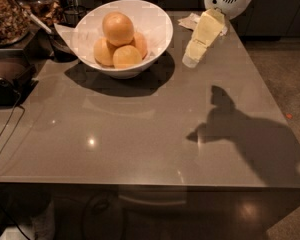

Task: Pick orange from white bowl

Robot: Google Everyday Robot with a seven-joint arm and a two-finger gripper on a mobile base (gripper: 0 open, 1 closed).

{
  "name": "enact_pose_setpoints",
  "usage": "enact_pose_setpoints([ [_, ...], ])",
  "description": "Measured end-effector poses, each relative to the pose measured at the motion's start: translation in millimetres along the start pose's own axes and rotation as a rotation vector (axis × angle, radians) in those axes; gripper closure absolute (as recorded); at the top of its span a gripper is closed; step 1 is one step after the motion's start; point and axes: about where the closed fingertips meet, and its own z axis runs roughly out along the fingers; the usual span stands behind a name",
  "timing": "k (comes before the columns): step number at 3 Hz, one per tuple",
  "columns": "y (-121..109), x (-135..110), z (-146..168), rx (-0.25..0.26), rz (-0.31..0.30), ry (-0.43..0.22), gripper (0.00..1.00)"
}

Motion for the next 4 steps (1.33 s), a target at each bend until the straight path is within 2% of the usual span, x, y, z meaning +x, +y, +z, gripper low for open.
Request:
enact_pose_setpoints([
  [2, -8.1, -15.1, 3.0, 0.019, 0.0, -0.044, 0.0],
  [3, -20.7, -30.5, 10.4, 0.012, 0.044, -0.038, 0.0],
  [4, -34.6, -74.0, 24.7, -0.016, 0.054, -0.047, 0.0],
])
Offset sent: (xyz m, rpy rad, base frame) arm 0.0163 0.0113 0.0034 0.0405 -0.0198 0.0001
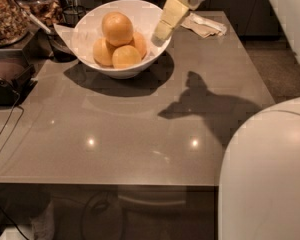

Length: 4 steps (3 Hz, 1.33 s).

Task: Pick orange from white bowl

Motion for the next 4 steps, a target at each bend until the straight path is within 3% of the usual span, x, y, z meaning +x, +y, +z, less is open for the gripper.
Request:
enact_pose_setpoints([
  [1, -6.0, -6.9, 2.3, 0.02, 0.004, -0.028, 0.0],
  [2, -4.5, -35.7, 16.4, -0.002, 0.032, -0.058, 0.0],
  [4, 5.8, -104.0, 54.2, -0.041, 0.08, -0.047, 0.0],
])
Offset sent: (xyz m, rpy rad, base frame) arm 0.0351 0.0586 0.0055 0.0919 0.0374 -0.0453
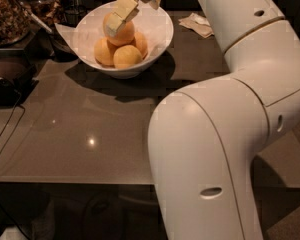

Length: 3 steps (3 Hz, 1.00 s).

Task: Pick orange from white bowl

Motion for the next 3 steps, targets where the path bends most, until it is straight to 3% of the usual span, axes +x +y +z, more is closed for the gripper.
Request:
enact_pose_setpoints([
  [2, -9.5, -14.5, 11.2, 0.003, 0.03, -0.057, 0.0],
  [3, -5.9, -25.8, 28.6, -0.034, 0.057, -0.061, 0.0],
])
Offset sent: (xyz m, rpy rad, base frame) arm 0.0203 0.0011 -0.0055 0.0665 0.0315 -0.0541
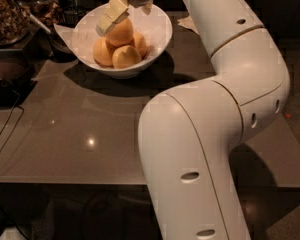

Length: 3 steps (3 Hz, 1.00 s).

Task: Pick orange from white bowl

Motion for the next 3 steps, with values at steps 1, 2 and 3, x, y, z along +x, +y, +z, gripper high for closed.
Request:
enact_pose_setpoints([
  [1, 5.4, -7.3, 21.4, -0.035, 0.023, 0.013, 0.0],
  [2, 7.8, -12.8, 34.1, -0.046, 0.044, 0.022, 0.0],
  [3, 10.0, -18.2, 41.9, -0.054, 0.062, 0.022, 0.0],
])
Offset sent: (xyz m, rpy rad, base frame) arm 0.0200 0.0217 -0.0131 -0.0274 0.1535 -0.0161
